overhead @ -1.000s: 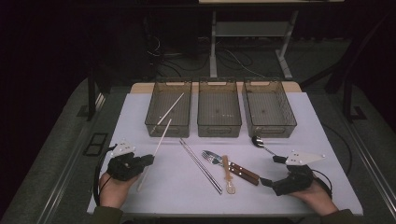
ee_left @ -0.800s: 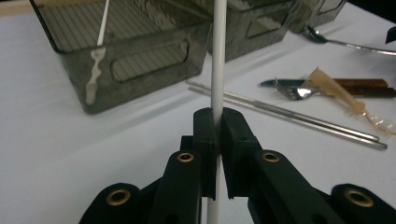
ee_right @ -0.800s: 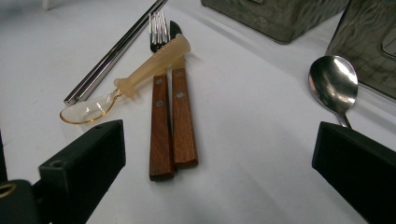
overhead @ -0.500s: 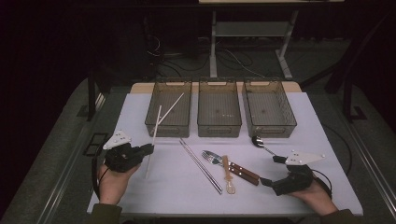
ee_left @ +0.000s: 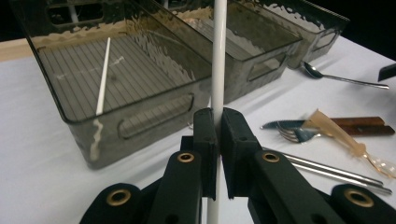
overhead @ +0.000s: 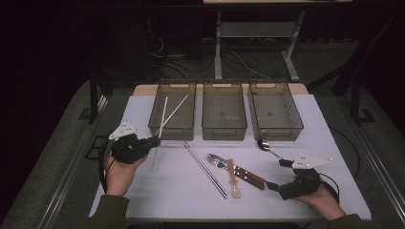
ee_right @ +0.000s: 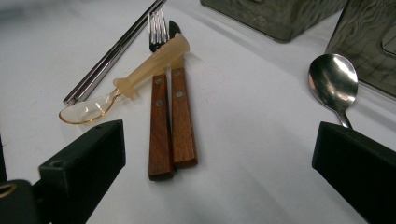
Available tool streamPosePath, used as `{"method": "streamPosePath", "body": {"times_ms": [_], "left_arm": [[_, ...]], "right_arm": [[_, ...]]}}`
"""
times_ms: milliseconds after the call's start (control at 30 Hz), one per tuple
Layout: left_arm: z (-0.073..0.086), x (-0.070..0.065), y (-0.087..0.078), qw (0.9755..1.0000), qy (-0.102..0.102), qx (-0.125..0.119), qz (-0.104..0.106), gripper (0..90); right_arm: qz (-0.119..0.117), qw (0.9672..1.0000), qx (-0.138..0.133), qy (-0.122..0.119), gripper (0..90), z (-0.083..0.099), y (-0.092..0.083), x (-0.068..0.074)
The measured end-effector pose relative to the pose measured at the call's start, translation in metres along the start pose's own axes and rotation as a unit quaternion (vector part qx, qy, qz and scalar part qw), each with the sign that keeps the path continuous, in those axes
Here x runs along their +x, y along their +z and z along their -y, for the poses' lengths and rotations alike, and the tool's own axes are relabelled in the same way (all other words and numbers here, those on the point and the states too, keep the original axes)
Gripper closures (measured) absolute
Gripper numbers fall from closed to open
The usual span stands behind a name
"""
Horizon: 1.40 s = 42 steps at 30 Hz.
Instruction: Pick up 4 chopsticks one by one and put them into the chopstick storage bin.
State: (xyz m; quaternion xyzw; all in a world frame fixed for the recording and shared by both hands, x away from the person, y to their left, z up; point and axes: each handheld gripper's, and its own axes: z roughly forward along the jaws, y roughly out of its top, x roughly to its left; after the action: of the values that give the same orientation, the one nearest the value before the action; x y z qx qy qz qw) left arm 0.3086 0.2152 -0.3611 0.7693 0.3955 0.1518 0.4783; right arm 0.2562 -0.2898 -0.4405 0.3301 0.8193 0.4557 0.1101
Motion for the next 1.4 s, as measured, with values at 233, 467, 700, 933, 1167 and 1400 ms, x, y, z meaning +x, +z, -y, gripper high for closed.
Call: {"method": "streamPosePath", "body": {"times_ms": [233,467,700,933,1167,1400], "left_arm": [[-0.011,0.008,0.012,1.0000,-0.006,-0.002,0.000,84.7],[-0.023,0.014,0.023,1.0000,-0.007,-0.002,-0.001,84.8],[-0.039,0.018,0.034,1.0000,-0.007,-0.006,0.001,84.7],[-0.060,0.027,0.043,1.0000,-0.008,-0.004,-0.003,84.7],[-0.079,0.035,0.049,0.9999,-0.011,-0.006,-0.002,84.7],[-0.098,0.043,0.054,0.9998,-0.013,-0.008,-0.012,84.7]], "right_arm": [[-0.001,1.0000,0.004,-0.001,2.5,0.000,0.001,0.000],[0.000,1.0000,0.004,-0.001,2.5,0.000,0.002,0.000],[0.001,1.0000,0.003,0.003,2.5,0.001,0.001,-0.001],[0.001,1.0000,0.001,0.003,2.5,0.001,0.000,-0.001],[0.001,1.0000,0.003,0.003,2.5,0.001,0.001,-0.001],[0.001,1.0000,-0.001,0.002,2.5,0.001,0.000,-0.001]]}}
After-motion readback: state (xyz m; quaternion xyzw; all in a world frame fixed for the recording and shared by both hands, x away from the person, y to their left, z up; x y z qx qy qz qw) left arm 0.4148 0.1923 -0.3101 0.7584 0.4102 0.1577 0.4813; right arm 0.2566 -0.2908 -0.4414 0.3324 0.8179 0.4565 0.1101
